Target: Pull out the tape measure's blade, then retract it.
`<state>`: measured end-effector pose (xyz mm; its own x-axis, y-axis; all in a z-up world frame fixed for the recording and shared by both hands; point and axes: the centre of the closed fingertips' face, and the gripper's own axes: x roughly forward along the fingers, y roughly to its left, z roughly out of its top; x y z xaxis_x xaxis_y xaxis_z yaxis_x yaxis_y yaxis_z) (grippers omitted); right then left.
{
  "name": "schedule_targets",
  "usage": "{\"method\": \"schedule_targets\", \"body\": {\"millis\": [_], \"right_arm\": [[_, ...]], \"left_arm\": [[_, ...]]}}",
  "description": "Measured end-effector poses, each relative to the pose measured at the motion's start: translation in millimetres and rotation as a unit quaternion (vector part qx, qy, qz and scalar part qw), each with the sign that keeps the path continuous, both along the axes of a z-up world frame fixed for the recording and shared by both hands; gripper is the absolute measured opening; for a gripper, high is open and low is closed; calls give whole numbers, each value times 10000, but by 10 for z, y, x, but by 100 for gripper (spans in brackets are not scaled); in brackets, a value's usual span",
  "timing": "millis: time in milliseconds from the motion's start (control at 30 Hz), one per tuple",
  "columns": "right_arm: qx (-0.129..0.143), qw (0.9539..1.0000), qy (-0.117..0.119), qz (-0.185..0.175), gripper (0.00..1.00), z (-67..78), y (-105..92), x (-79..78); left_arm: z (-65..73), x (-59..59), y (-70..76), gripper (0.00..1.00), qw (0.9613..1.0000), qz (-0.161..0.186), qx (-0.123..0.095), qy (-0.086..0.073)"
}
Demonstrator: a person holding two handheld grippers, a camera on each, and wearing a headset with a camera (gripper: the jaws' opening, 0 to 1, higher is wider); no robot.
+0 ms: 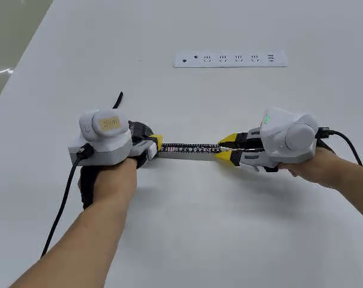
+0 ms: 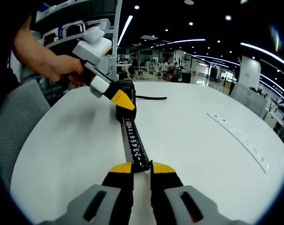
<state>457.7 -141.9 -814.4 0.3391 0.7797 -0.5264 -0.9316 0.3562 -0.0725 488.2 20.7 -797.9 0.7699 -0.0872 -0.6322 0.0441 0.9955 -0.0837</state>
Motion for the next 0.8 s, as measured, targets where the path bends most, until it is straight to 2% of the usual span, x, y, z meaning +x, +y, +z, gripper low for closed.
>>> {"method": "schedule_targets", "body": {"millis": [800], "right_arm": [[93,9999,-11,47,11,-29,287,45]], "left_arm": [[-3,1,-2,62,10000,3,-20,21]]}}
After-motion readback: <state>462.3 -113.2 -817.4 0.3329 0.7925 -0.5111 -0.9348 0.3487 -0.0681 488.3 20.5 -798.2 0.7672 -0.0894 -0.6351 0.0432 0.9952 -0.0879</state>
